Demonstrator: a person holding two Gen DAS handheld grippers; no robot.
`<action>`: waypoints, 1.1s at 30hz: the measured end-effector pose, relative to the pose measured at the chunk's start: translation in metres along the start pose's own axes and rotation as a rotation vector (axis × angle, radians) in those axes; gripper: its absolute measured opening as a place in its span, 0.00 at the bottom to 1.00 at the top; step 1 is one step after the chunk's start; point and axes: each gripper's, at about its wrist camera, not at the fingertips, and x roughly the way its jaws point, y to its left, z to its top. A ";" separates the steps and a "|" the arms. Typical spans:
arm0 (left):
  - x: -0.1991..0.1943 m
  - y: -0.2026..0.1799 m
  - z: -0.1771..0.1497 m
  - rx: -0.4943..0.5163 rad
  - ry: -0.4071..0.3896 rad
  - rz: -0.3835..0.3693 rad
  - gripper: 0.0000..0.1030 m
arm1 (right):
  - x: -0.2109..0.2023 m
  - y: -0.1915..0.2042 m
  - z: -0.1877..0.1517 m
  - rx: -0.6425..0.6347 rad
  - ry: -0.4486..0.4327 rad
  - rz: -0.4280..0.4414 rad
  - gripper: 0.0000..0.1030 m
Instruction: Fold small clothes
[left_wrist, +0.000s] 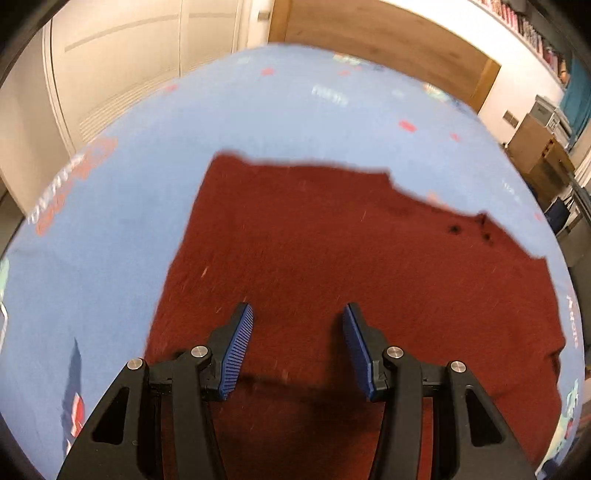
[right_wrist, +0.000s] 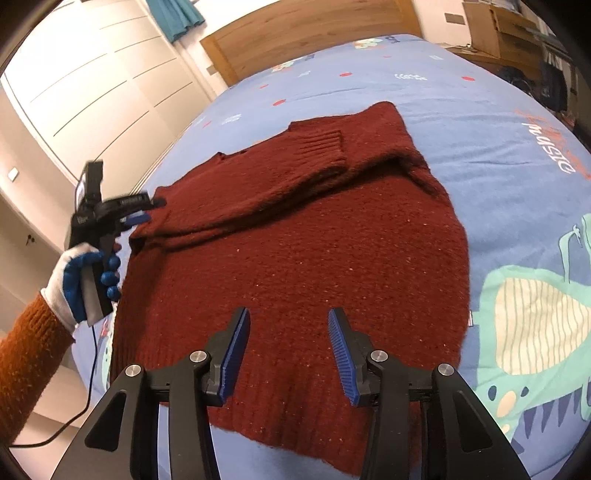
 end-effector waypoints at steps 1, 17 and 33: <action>0.002 0.000 -0.006 0.005 0.006 -0.006 0.45 | 0.000 0.000 0.000 -0.002 -0.001 -0.001 0.44; -0.062 0.002 -0.024 0.080 0.004 -0.037 0.46 | -0.031 -0.007 -0.003 -0.005 -0.052 -0.037 0.45; -0.134 0.071 -0.082 0.007 0.047 -0.077 0.53 | -0.074 -0.053 -0.038 0.088 -0.058 -0.137 0.51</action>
